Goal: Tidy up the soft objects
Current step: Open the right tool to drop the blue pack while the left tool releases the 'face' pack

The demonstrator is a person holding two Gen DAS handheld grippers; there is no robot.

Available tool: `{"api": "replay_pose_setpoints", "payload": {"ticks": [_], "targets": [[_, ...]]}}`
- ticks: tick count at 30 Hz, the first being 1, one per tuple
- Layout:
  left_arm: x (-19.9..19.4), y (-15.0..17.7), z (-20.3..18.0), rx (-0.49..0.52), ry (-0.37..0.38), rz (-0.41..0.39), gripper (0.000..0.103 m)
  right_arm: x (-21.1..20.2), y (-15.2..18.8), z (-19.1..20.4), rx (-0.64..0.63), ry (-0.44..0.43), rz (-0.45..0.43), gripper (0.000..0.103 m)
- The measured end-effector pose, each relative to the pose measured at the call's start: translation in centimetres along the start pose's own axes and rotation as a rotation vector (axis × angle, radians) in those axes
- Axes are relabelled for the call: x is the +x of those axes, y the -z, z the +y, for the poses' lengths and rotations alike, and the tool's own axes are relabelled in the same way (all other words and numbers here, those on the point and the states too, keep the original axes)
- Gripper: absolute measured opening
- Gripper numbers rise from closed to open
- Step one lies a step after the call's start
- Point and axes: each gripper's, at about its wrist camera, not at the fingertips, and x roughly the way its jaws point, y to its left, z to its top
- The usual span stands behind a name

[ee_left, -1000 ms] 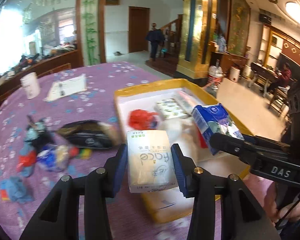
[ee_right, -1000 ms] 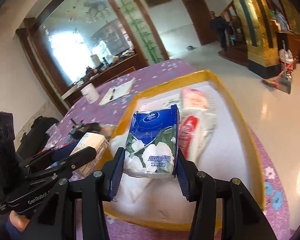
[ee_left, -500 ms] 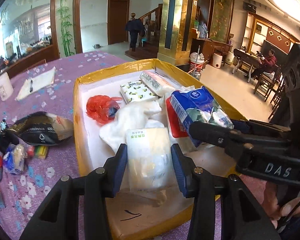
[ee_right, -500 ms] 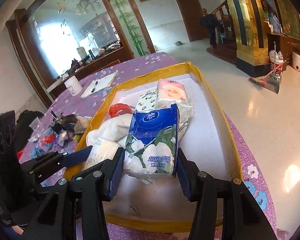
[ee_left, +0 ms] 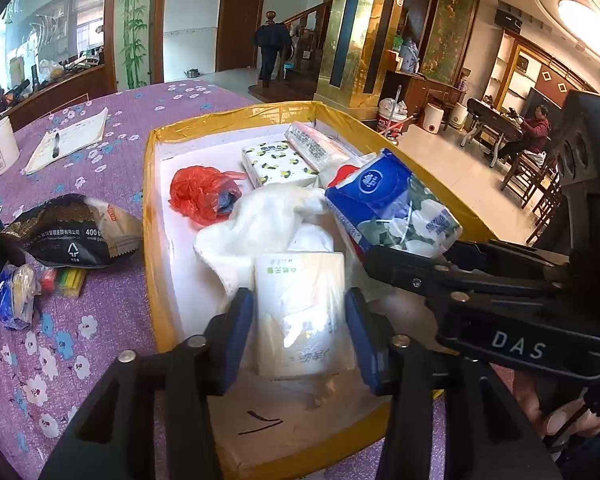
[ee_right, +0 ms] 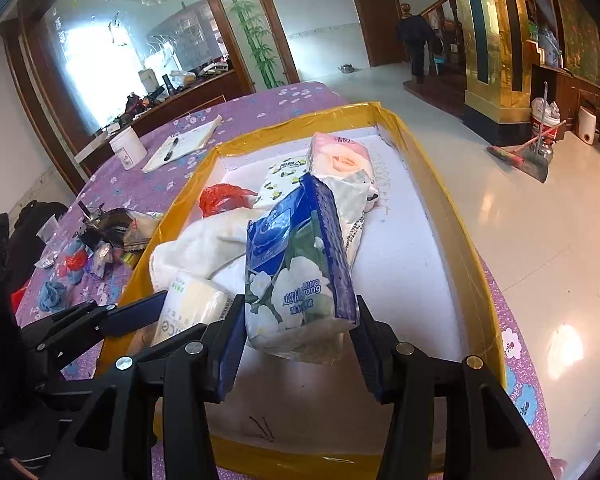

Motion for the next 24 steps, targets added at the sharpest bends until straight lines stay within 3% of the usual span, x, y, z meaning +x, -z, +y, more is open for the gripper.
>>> {"api": "replay_pose_setpoints", "payload": {"ticks": [10, 13, 24], "targets": [[-0.4, 0.3, 0.2, -0.007, -0.029, -0.014, 0.066, -0.7, -1.0, 0.0, -0.025, 0.026, 0.005, 0.060], [-0.5, 0.2, 0.5, -0.014, -0.033, -0.016, 0.067, -1.2, -1.3, 0.0, -0.033, 0.035, -0.008, 0.068], [-0.8, 0.1, 0.5, -0.017, -0.050, -0.036, 0.073, -3.3, -1.2, -1.1, 0.003, 0.051, -0.048, 0.068]]}}
